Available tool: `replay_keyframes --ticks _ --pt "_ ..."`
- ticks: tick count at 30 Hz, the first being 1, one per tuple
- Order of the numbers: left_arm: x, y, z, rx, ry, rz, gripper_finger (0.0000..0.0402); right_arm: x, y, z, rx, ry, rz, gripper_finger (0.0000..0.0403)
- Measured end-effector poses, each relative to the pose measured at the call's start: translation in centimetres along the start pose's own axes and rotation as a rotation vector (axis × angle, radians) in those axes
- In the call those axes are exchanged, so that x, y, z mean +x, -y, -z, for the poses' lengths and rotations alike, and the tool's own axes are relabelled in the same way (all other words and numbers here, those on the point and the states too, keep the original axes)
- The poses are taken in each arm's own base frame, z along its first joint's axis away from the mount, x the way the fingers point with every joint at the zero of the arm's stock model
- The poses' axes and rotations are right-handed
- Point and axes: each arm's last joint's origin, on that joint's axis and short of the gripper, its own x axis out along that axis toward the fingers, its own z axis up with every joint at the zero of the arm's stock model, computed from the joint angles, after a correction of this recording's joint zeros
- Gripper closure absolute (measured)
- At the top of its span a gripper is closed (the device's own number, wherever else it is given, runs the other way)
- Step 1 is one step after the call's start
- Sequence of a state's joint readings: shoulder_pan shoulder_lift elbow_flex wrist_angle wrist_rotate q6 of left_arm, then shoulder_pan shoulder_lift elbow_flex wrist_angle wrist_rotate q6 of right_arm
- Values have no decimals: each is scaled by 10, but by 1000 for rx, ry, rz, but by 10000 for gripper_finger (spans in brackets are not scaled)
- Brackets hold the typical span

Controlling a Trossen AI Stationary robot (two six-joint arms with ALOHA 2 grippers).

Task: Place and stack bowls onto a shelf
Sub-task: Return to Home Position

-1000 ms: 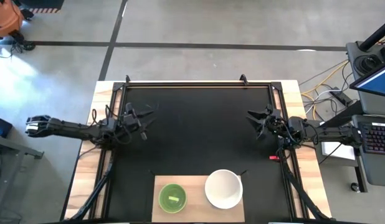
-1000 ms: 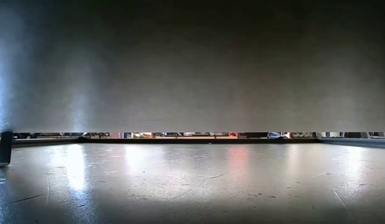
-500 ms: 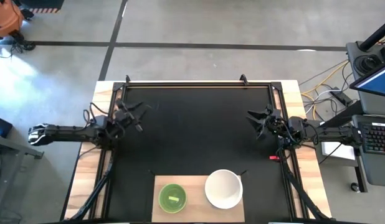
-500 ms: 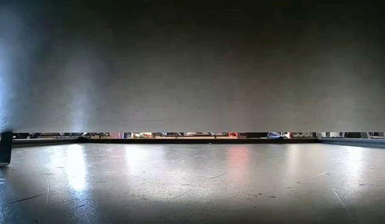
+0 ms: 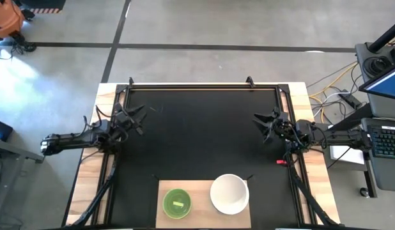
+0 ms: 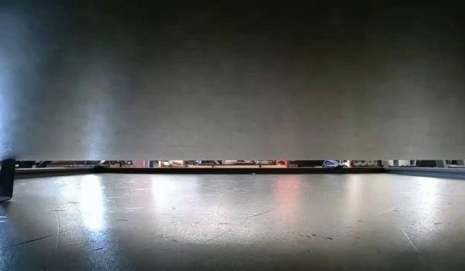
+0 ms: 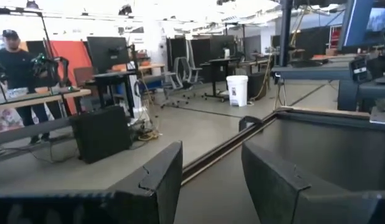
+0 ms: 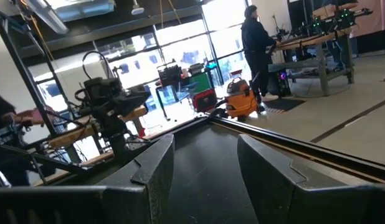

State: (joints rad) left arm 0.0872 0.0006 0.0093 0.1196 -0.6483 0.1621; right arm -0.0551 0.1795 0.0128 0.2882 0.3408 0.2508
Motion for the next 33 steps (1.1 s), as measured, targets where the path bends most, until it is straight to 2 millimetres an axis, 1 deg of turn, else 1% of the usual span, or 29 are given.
replay_keyframes --ticks 9,33 --pt "0 -1 3 3 -32 -45 253 0 0 0 -1 -3 1 236" --pt "1 0 3 12 -44 -43 253 0 0 1 -2 -5 2 236"
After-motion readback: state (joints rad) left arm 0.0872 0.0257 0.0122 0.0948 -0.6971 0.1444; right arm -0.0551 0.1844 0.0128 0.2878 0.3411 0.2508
